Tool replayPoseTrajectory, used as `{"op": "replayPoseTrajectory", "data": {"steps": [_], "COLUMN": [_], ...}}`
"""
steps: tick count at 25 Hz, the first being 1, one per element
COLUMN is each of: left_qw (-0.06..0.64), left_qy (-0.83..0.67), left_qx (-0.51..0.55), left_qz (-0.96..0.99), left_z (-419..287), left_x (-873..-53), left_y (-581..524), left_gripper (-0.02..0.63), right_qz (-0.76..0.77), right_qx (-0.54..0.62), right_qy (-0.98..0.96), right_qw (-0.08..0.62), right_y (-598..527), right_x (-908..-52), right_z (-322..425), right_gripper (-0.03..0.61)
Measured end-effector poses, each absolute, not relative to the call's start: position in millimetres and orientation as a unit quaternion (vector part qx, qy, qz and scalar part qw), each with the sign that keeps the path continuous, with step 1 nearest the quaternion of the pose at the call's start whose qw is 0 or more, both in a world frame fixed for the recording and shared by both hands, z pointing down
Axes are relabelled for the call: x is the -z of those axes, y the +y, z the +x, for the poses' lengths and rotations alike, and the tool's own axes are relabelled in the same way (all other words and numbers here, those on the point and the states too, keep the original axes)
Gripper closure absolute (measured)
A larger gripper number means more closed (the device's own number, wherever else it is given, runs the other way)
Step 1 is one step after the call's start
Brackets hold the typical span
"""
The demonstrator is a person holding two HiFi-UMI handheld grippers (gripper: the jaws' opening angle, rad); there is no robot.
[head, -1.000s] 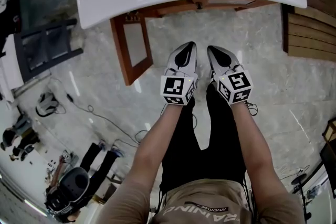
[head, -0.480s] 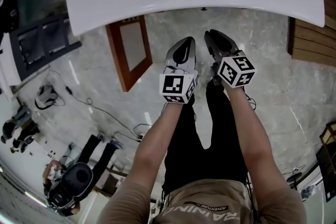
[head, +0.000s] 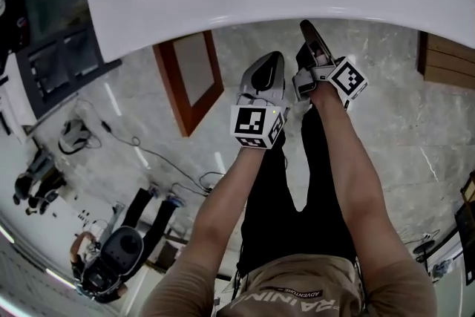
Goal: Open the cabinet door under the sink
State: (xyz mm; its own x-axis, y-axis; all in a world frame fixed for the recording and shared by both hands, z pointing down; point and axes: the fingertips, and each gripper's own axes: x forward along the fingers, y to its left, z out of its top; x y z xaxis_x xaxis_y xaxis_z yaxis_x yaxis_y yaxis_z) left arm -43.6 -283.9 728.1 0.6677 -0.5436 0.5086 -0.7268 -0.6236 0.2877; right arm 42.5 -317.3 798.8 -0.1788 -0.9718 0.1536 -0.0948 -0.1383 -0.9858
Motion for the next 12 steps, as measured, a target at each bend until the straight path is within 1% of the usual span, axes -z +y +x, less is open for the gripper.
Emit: {"op": "replayPoseTrajectory", "data": {"steps": [2, 6, 10, 12], "left_qw": [0.240, 0.244, 0.252, 0.255], "left_qy": [-0.359, -0.358, -0.361, -0.360], "left_qx": [-0.192, -0.193, -0.196, -0.199], "left_qz": [0.882, 0.880, 0.876, 0.875], "left_z": [-43.6, -50.2, -60.4, -64.7], "left_x": [-729.0, -734.2, -740.7, -743.6], "left_y": [-284.2, -286.6, -287.5, -286.2], "left_gripper": [0.595, 0.595, 0.595, 0.595], "right_qz": [-0.496, -0.471, -0.466, -0.463], "right_qx": [0.552, 0.550, 0.550, 0.546], "right_qy": [0.540, 0.531, 0.535, 0.522], "right_qw": [0.398, 0.440, 0.439, 0.465], "right_y": [-325.4, -342.0, -349.7, -351.3], "right_x": [-797.0, -791.1, -794.0, -795.3], "right_z": [41.6, 41.7, 34.4, 35.4], "right_gripper": [0.454, 0.454, 0.454, 0.472]}}
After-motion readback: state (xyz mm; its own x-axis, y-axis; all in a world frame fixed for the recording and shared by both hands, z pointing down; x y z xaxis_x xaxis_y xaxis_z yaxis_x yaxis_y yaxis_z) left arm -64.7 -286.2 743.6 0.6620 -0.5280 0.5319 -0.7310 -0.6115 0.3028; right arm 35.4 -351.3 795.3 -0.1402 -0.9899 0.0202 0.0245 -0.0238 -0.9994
